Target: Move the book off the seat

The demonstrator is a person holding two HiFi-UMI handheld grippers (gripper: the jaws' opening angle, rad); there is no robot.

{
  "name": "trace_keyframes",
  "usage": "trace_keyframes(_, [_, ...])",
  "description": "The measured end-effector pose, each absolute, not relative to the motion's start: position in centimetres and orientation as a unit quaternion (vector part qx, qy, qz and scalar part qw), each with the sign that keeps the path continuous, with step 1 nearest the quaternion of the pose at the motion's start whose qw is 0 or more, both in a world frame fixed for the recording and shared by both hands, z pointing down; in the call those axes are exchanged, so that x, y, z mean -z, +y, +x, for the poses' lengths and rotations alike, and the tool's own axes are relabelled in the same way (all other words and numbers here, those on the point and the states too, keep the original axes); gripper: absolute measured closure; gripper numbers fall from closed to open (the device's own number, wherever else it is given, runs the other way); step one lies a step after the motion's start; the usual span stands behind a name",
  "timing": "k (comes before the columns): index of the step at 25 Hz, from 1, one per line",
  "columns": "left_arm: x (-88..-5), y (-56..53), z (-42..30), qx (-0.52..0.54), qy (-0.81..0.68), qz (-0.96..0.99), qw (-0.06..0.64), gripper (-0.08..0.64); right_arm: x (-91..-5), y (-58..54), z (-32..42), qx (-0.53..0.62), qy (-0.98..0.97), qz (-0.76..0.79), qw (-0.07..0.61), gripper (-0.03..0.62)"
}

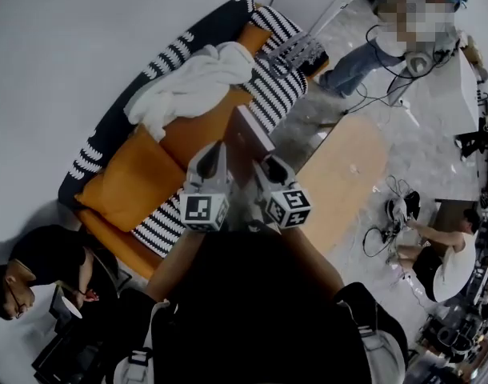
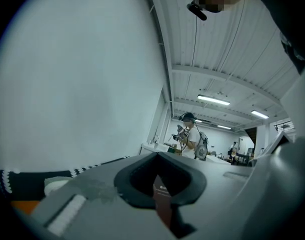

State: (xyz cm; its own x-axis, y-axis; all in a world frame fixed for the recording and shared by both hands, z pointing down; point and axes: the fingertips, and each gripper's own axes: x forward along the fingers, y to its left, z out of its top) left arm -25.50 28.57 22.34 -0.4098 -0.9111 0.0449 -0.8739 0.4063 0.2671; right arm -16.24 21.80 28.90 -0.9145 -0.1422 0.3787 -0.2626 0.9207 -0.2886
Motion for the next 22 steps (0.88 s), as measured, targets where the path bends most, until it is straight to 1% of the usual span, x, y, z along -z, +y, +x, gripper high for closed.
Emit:
trace_keyframes(5, [-22.0, 27.9, -26.7, 0.107, -0.811, 0.568, 0.092, 0.554, -28.2, 21.9, -16.8, -0.178, -0.960, 0.135, 0.171, 0.436])
trace_keyframes(12, [-21.8, 26.9, -26.2, 0.116, -0.793, 0.590, 0.100, 0.554, -27.4, 21.7, -15.2, -0.176, -0.956, 0.162, 0.170, 0.437])
trace_keyframes(22, [-22.5, 23.1, -23.2, 0.108, -0.767, 0.624, 0.108, 0.554, -27.9, 18.8, -12.1, -0.196, -0.949, 0.202, 0.145, 0.437])
